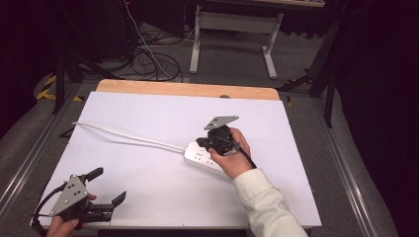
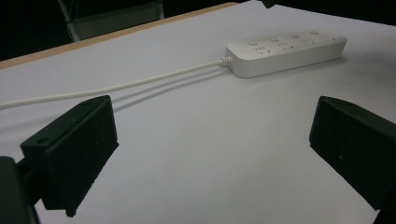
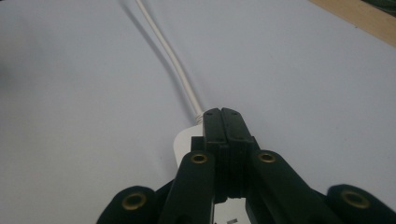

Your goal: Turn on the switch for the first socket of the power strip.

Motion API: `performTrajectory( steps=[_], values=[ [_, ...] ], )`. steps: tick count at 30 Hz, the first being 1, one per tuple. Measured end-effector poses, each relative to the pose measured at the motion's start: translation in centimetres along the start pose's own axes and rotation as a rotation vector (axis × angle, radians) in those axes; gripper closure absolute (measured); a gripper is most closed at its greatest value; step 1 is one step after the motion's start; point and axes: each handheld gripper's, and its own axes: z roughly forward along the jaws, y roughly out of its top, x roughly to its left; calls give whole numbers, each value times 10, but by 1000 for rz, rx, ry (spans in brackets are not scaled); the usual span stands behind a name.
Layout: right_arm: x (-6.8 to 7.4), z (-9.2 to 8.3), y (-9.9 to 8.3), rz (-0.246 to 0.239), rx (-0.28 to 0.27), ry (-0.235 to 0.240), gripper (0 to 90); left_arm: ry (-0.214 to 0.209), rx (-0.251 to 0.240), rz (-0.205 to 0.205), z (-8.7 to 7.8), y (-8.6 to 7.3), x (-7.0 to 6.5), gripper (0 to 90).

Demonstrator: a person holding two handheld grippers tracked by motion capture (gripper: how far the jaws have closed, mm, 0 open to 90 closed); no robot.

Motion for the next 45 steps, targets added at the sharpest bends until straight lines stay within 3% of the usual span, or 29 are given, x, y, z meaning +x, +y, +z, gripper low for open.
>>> performTrajectory(
  steps=[19,36,45],
  values=[
    [-13,34,-6,35,148,-36,900,-3,1,-7,0,0,0,15],
    [-15,43,-9,34,197,-55,900,-9,9,2,1,0,0,15],
    [-16,44,-10,36,194,-49,900,-9,10,2,1,0,0,15]
  ],
)
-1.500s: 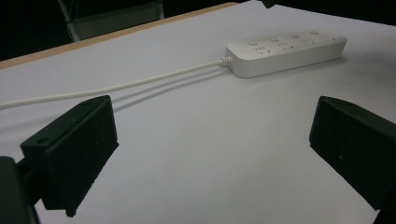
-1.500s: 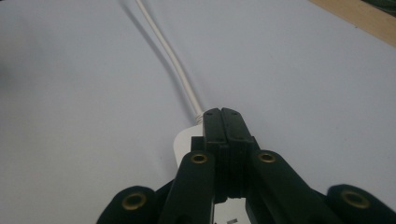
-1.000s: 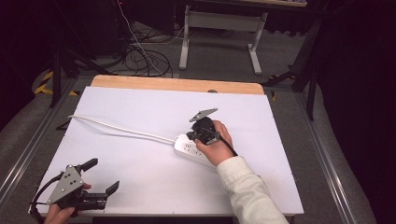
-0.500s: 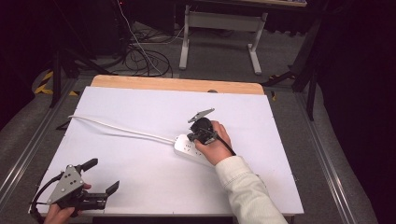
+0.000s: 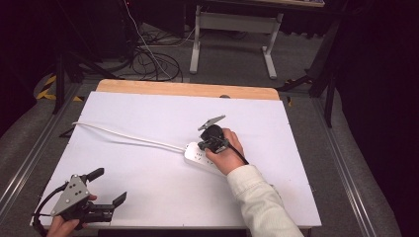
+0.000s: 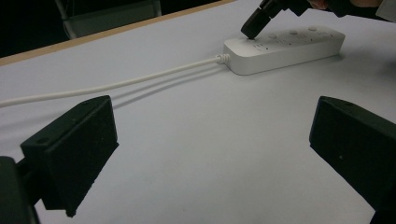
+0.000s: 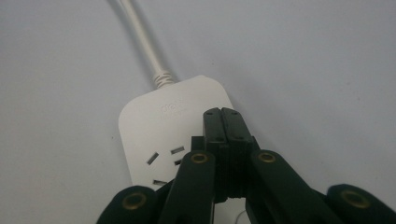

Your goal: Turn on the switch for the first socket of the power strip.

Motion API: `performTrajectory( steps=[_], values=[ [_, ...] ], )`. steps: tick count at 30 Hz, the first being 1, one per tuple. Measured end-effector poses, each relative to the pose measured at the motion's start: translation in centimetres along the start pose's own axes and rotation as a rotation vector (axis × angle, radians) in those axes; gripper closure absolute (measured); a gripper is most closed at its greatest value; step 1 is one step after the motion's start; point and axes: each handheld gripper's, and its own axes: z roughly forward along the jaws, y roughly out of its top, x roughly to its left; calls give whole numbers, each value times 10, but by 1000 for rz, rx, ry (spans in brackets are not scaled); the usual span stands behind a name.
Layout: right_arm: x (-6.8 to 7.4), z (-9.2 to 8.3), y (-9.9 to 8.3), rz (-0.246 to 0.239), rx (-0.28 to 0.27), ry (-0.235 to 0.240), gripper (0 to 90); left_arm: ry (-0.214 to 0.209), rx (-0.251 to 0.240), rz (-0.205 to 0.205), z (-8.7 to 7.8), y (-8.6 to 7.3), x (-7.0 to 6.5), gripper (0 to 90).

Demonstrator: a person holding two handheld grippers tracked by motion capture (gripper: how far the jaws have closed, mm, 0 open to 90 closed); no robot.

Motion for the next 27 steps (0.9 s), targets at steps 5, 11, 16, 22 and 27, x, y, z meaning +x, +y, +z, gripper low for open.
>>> performTrajectory(
  steps=[5,11,16,22,27],
  values=[
    [0,0,-1,2,0,3,900,3,0,1,0,0,0,16],
    [0,1,-2,11,-3,-2,900,4,0,2,0,0,0,15],
    [-1,2,-2,19,-1,5,900,1,1,1,0,0,0,16],
    [0,2,-3,17,-2,-1,900,2,1,1,0,0,0,15],
    [-2,2,-4,27,-6,11,900,0,0,1,0,0,-1,15]
  ],
)
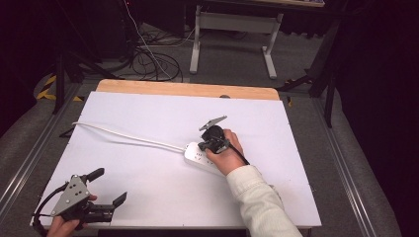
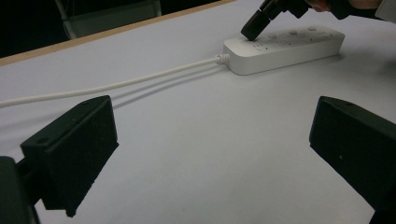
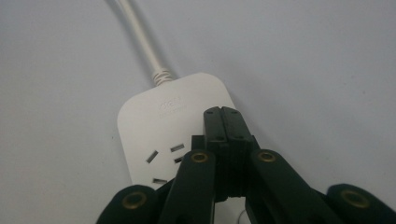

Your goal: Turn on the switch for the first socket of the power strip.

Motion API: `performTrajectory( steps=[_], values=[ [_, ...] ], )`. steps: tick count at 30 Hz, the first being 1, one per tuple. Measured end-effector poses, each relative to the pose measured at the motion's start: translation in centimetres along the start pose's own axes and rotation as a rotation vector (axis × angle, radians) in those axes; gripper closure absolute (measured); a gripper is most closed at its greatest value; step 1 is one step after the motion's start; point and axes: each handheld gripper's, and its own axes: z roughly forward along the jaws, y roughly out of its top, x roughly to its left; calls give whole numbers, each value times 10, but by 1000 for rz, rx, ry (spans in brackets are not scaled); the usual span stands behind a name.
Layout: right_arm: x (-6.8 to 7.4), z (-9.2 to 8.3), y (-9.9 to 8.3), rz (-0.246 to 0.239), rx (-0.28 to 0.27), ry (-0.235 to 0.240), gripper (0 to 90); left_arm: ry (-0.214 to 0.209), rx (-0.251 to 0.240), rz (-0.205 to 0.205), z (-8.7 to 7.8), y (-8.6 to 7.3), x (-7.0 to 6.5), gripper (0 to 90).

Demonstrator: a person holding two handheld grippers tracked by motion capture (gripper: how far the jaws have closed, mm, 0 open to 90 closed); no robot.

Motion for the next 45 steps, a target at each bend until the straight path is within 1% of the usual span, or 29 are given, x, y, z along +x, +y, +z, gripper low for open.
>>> performTrajectory(
  steps=[3,8,15,18,19,23,24,25,26,28,29,30,31,32,33,34,35,37,40,44,45],
  values=[
    [0,0,-1,10,-8,0,900,1,1,0,0,0,0,15],
    [1,1,-1,-2,-4,-12,900,1,0,0,0,0,0,15],
    [0,1,-3,18,-12,-4,900,0,0,-1,1,0,0,15],
    [1,2,-3,13,-15,-9,900,0,0,0,1,0,0,16],
    [2,2,-3,5,-15,-19,900,-2,-1,0,1,0,0,16],
    [4,1,-1,-5,-1,-29,900,2,0,2,0,0,0,15],
    [5,0,-2,-1,-8,-36,900,1,1,3,0,0,1,15],
    [6,-2,-2,-7,-10,-39,900,1,1,3,0,0,1,16],
    [7,-3,-3,-16,-22,-38,900,0,-1,-8,1,0,1,16],
    [10,-7,-3,-27,-53,-45,900,-2,0,-13,1,0,1,16],
    [12,-12,-2,-26,-81,-40,900,-2,0,-13,1,0,1,16],
    [13,-16,0,-26,-97,-34,900,0,-2,-14,1,0,1,15],
    [13,-20,1,-28,-102,-27,900,0,-1,-5,1,0,1,16],
    [14,-23,2,-29,-107,-31,900,2,-1,-1,1,0,0,16],
    [14,-23,2,-29,-107,-31,900,2,-1,-1,1,0,0,15],
    [15,-28,2,-34,-117,-29,900,2,0,-1,1,0,0,15],
    [16,-30,3,-35,-122,-27,900,2,0,-1,1,0,0,15],
    [17,-37,4,-39,-136,-25,900,0,-1,-16,1,0,0,15],
    [19,-45,6,-47,-152,-20,900,0,-1,-14,1,0,0,15],
    [22,-50,8,-60,-160,-23,900,0,1,-8,1,0,0,15],
    [23,-52,8,-62,-166,-24,900,-2,0,-14,2,0,0,15]
  ],
)
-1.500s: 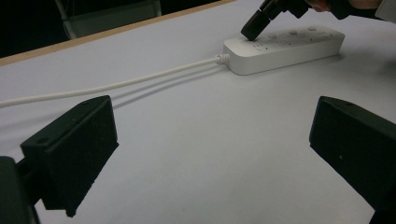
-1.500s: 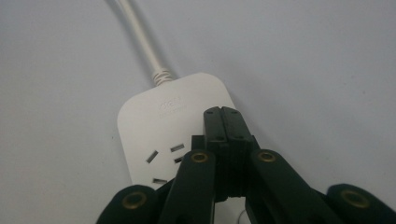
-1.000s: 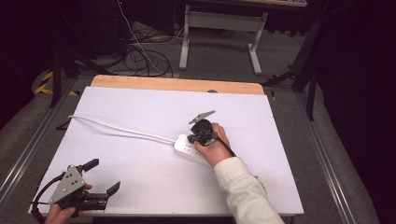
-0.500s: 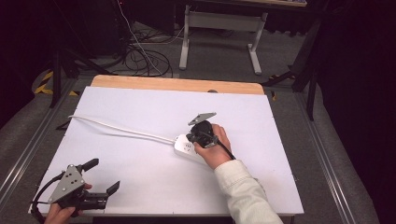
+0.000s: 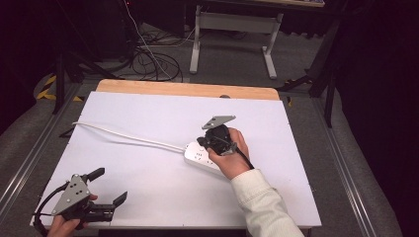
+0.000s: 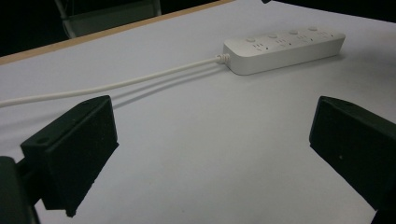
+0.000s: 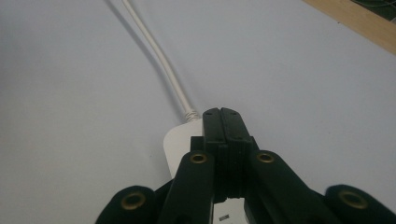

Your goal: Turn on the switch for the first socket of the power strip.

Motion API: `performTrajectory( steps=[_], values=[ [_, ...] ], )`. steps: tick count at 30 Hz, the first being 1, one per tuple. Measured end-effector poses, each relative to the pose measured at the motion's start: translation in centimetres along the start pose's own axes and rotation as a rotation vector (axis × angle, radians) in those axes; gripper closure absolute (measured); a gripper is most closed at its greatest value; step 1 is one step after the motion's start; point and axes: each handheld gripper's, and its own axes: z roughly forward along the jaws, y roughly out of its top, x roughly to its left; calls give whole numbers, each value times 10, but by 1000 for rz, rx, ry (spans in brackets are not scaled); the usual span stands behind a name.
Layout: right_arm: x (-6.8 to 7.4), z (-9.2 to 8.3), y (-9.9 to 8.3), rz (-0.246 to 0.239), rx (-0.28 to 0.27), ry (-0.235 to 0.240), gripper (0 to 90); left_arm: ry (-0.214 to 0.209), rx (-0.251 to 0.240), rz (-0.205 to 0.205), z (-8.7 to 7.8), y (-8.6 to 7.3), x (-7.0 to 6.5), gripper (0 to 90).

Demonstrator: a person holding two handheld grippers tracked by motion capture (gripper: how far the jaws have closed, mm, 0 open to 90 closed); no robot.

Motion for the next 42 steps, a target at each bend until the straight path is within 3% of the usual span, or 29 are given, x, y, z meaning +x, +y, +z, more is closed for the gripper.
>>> performTrajectory(
  steps=[12,13,17,19,21,22,24,27,29,35,42],
  values=[
    [5,-14,4,-26,-42,12,900,0,-1,1,1,0,1,15],
    [5,-14,4,-21,-51,14,832,0,1,2,0,0,1,16],
    [4,-18,3,-31,-88,31,741,1,3,7,1,0,1,16],
    [6,-25,2,-44,-140,43,679,0,3,6,1,0,1,15],
    [6,-27,2,-47,-153,50,655,-2,3,3,1,0,1,15],
    [7,-34,1,-62,-200,57,571,0,4,8,1,0,1,15],
    [8,-39,-1,-30,-201,68,496,-2,0,-1,1,0,1,15],
    [9,-44,-3,-33,-213,73,460,-3,1,-2,2,0,1,15],
    [11,-53,-6,-40,-231,67,364,-2,0,6,2,0,1,15],
    [13,-71,-16,-34,-281,65,223,1,1,0,1,0,1,16],
    [11,-88,-35,-22,-304,54,139,2,0,-1,1,0,1,15]
  ],
)
